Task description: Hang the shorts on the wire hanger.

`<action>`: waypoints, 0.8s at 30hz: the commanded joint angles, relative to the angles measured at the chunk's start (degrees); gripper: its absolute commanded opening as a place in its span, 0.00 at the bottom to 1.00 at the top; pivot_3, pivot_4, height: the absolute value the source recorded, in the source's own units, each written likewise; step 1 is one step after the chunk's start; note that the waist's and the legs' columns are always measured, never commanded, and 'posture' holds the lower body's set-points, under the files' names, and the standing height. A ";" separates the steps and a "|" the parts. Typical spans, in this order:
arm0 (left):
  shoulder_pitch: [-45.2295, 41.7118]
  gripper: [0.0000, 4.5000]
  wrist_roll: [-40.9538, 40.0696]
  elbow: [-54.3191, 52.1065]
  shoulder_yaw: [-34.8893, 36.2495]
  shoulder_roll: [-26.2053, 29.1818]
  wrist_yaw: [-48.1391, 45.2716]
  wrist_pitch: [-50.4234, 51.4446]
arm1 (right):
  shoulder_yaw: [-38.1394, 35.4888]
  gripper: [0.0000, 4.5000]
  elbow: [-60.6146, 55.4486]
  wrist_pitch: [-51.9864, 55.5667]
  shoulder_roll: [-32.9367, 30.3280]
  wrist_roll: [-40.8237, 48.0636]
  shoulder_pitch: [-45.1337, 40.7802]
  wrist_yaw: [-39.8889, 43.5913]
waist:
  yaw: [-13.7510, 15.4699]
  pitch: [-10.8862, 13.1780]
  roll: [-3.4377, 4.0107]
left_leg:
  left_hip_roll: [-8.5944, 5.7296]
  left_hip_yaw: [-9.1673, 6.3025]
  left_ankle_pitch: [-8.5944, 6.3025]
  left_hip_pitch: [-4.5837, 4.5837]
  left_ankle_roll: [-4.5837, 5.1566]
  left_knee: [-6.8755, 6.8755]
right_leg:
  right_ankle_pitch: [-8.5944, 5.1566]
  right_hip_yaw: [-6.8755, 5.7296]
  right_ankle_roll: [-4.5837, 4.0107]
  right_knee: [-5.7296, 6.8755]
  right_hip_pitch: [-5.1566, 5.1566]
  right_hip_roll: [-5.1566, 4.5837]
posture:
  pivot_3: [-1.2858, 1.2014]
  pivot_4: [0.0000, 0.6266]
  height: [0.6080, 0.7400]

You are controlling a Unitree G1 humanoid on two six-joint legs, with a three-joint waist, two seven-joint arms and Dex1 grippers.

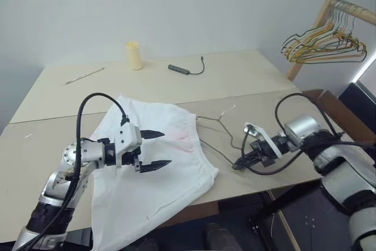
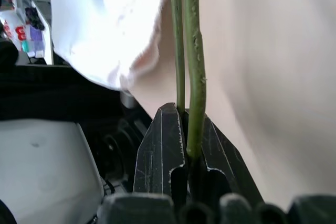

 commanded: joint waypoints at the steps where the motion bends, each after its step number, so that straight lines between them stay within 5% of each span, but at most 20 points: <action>1: -1.64 0.99 -0.94 -1.64 0.82 -0.03 0.39 -0.72 | -2.10 0.00 6.18 -2.53 2.40 -2.40 -2.14 3.47 | 0.21 0.00 0.00 | 0.00 0.00 0.00 -0.01 0.00 0.00 | 0.00 -0.01 0.00 0.00 0.00 0.00 | 0.50 0.00 1.00; 10: -0.04 0.99 -0.39 -2.11 1.22 0.14 0.98 -1.32 | -13.12 0.00 10.58 -5.39 3.56 -6.76 -2.14 3.01 | 0.64 -0.01 0.02 | -0.04 -0.02 0.00 -0.07 0.00 0.06 | 0.02 -0.03 0.02 0.05 -0.04 -0.06 | 0.49 0.00 1.00; 13: -0.24 0.99 -0.23 -1.87 0.81 0.21 0.93 -1.27 | -18.25 0.00 7.88 -6.67 4.35 -8.21 -0.52 -3.16 | 0.39 -0.02 0.03 | -0.04 -0.01 0.00 -0.06 0.00 0.07 | 0.02 -0.03 0.02 0.07 -0.04 -0.05 | 0.49 0.00 1.00; 18: -2.20 0.99 -0.65 -0.91 1.05 0.47 0.22 -1.14 | -26.54 0.00 -4.77 -8.60 4.36 -8.36 5.31 -10.56 | 0.21 -0.03 0.03 | -0.03 -0.08 0.00 -0.10 -0.01 0.07 | 0.02 -0.04 0.03 0.06 -0.05 -0.05 | 0.48 0.00 1.00; 24: -8.71 0.99 -2.24 1.85 4.67 1.35 -0.43 -2.02 | -30.95 0.00 -24.76 -23.32 1.73 -13.16 15.28 -17.95 | 0.28 -0.03 0.04 | -0.06 -0.15 0.00 -0.18 -0.01 0.10 | 0.03 -0.08 0.07 0.03 -0.07 -0.07 | 0.47 0.00 1.00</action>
